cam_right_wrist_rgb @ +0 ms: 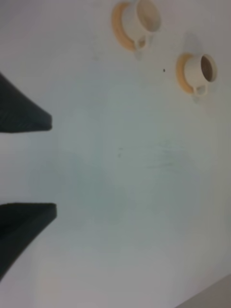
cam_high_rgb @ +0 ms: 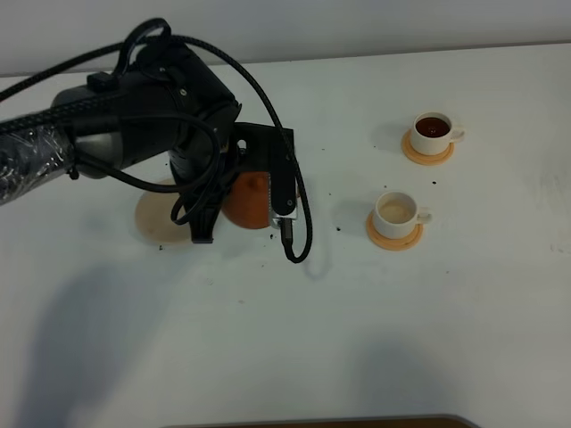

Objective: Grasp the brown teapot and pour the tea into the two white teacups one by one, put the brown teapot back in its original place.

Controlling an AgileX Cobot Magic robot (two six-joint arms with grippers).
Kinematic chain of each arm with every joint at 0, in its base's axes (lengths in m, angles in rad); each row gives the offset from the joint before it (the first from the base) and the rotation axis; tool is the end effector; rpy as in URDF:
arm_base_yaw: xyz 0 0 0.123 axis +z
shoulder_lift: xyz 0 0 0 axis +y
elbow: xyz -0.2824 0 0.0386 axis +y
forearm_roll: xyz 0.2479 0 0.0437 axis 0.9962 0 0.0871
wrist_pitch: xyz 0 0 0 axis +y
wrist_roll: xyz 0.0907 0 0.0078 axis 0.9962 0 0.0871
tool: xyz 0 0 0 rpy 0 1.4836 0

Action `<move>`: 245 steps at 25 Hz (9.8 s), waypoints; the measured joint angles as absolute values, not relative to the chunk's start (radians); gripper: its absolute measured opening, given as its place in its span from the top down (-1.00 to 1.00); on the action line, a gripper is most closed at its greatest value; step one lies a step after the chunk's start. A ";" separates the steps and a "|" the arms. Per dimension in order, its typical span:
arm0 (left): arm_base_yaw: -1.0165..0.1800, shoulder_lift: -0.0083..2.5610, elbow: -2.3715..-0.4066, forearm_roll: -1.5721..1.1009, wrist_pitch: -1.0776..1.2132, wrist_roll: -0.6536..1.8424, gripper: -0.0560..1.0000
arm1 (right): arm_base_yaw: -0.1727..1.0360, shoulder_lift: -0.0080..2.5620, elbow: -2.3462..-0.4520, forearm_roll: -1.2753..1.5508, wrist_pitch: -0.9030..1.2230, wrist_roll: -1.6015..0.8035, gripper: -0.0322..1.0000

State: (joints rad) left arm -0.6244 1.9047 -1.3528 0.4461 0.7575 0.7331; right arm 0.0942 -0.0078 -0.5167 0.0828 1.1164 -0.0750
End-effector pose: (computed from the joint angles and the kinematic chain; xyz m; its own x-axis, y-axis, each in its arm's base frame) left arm 0.3377 -0.2100 0.2043 0.0467 0.9976 0.0515 0.8788 -0.0655 0.4727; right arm -0.0111 0.0057 0.2775 -0.4737 -0.0834 -0.8767 -0.1770 0.9842 0.0020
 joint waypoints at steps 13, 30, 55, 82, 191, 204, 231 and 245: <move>-0.633 2.002 -1.347 0.655 0.436 0.741 0.63 | 0.094 -0.008 -0.517 0.083 1.116 -0.075 0.21; -0.669 2.060 -1.347 0.720 0.276 0.802 0.63 | 0.094 -0.008 -0.517 0.083 1.116 -0.075 0.21; -0.672 2.094 -1.382 0.722 0.168 0.824 0.63 | 0.094 -0.008 -0.517 0.086 1.116 -0.075 0.21; -0.681 2.134 -1.417 0.727 0.107 0.959 0.63 | 0.094 -0.008 -0.517 0.086 1.116 -0.075 0.21; -0.681 2.162 -1.486 0.956 -0.110 1.309 0.63 | 0.094 -0.008 -0.517 0.087 1.116 -0.075 0.21; -0.681 2.162 -1.486 0.956 -0.142 1.401 0.63 | 0.094 -0.008 -0.517 0.087 1.116 -0.075 0.21; -0.681 2.163 -1.486 0.952 -0.242 1.557 0.63 | 0.094 -0.008 -0.517 0.087 1.116 -0.075 0.21; -0.681 2.163 -1.486 0.952 -0.243 1.603 0.63 | 0.094 -0.008 -0.517 0.087 1.116 -0.075 0.21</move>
State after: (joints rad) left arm -0.6810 2.1630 -1.4858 0.9523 -0.2431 1.6030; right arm 0.0942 -0.0078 -0.5167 0.0868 1.1164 -0.0750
